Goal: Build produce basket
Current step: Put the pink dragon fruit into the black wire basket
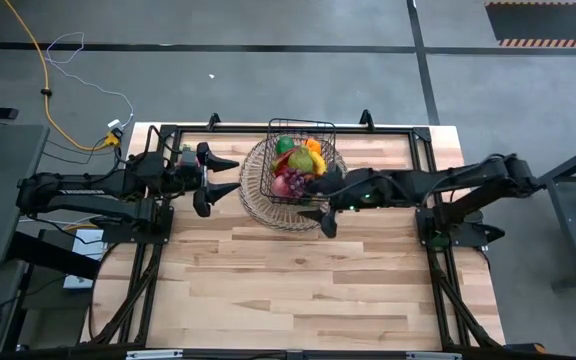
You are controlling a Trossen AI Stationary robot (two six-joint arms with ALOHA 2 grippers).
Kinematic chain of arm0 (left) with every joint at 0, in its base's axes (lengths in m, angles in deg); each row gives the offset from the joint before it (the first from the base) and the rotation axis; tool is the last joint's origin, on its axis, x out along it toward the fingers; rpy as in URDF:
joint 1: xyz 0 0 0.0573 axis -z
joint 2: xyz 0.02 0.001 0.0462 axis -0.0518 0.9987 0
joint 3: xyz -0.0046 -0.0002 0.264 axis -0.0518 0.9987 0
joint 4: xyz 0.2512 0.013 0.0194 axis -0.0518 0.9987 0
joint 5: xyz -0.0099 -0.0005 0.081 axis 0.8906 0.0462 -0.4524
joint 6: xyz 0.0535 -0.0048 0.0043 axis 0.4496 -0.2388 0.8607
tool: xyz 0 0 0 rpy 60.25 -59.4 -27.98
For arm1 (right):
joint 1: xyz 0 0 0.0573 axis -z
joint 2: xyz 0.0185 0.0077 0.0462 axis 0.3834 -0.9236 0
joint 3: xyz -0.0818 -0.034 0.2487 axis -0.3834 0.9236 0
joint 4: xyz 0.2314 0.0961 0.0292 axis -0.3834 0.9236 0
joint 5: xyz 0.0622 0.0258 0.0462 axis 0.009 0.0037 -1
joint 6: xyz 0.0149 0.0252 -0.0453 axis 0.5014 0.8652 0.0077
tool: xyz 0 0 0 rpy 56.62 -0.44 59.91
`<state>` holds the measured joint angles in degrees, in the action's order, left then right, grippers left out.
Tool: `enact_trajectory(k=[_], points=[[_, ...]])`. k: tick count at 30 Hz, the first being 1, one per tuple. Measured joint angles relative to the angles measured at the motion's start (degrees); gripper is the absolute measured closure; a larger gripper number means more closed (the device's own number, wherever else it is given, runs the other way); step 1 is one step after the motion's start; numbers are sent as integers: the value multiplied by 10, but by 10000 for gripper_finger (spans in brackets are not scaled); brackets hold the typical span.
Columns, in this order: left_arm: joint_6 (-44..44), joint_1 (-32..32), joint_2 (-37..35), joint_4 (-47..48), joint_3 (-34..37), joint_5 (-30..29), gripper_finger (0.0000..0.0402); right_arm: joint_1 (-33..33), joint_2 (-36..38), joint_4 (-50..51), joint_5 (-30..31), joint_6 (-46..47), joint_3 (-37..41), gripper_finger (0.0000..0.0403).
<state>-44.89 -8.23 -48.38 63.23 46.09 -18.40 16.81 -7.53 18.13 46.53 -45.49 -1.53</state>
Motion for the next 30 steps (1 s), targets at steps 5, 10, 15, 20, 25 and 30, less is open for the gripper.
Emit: enact_trajectory(k=[5,10,15,20,25,30], points=[[-1,0,0,0,0,0,112,12,-15,11,-29,-3,0,93],[-1,0,0,0,0,0,112,23,-1,26,-40,-12,4,94],[-1,0,0,2,0,0,112,23,56,-140,-55,57,146,94],[1,0,0,3,0,-2,112,28,127,-363,-57,75,233,94],[1,0,0,4,0,-3,112,27,155,-354,-57,-8,237,94],[1,0,0,7,0,-5,112,28,158,-346,-51,-30,237,94]])
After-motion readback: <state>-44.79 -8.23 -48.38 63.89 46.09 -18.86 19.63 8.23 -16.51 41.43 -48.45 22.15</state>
